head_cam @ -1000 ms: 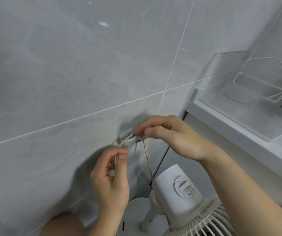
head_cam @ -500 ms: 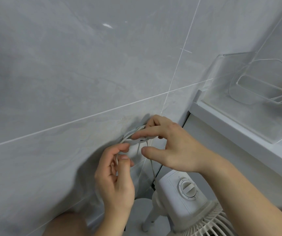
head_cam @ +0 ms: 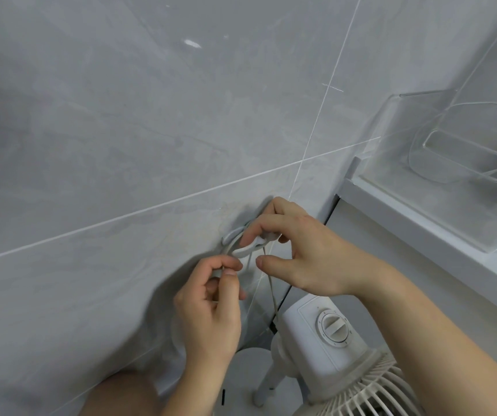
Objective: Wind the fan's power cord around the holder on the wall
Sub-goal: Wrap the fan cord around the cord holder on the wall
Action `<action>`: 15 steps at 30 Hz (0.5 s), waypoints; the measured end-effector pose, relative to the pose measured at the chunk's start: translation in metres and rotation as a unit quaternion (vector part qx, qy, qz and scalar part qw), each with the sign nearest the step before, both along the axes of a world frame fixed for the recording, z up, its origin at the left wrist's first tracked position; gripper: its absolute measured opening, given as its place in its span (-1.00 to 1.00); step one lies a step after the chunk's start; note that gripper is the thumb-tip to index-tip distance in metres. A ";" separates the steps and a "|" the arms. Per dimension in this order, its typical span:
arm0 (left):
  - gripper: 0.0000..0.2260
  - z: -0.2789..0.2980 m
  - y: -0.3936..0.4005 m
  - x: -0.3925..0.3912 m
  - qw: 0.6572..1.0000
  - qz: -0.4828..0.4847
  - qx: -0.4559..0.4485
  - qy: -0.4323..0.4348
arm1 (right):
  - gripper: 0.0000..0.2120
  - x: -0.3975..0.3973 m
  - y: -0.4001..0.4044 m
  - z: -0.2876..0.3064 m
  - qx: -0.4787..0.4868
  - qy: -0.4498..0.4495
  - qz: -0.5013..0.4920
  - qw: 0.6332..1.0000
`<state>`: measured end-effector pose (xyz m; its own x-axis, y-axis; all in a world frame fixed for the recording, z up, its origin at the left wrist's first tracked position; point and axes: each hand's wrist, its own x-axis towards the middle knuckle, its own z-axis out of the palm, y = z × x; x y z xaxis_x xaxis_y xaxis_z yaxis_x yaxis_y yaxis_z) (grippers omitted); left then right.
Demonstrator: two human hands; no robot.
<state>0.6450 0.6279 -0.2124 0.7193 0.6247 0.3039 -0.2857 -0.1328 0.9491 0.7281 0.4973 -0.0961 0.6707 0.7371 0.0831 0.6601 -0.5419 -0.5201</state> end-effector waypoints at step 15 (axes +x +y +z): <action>-0.76 -0.007 -0.005 0.013 0.986 -0.133 -0.072 0.071 | -0.90 0.010 -0.005 0.001 0.132 0.091 -0.051 0.986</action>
